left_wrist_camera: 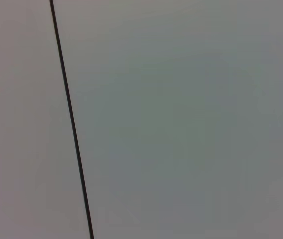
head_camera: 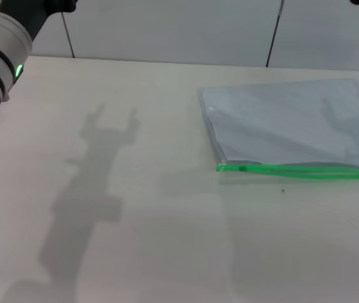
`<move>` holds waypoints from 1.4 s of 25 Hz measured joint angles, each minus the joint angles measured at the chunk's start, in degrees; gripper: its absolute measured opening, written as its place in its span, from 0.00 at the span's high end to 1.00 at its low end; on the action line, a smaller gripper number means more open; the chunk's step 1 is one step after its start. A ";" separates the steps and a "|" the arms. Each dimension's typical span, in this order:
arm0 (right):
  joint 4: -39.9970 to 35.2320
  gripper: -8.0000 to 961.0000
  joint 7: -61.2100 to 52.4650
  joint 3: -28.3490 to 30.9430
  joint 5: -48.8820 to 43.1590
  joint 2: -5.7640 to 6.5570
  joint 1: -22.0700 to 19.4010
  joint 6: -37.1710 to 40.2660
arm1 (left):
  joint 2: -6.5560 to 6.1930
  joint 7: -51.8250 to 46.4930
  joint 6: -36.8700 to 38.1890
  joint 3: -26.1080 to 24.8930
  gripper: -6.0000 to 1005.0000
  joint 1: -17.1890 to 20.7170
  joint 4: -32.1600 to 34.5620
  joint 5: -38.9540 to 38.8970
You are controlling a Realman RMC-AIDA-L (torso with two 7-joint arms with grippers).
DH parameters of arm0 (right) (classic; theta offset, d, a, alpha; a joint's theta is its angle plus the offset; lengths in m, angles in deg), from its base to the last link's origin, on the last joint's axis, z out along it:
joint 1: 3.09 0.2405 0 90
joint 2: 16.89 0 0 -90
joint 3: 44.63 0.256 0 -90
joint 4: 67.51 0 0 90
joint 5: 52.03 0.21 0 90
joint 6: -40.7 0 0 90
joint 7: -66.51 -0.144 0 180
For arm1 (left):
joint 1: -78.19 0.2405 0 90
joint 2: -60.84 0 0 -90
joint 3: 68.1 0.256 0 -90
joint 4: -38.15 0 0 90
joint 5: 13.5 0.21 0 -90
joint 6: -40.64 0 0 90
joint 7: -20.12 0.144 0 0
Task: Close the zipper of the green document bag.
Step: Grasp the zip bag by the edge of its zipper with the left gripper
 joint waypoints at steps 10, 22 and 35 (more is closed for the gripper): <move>0.10 0.15 -0.10 0.00 0.00 0.00 -0.02 0.00 | 0.00 0.02 0.00 0.00 0.26 -0.03 -0.04 0.00; 0.17 0.15 -0.21 0.00 0.00 0.00 -0.02 -0.02 | 0.00 -0.13 -1.32 -0.04 0.26 0.07 0.35 0.00; 0.32 0.15 -0.18 0.00 0.00 0.05 0.11 -0.16 | -2.09 2.62 -35.40 -3.62 0.26 -6.98 1.10 3.66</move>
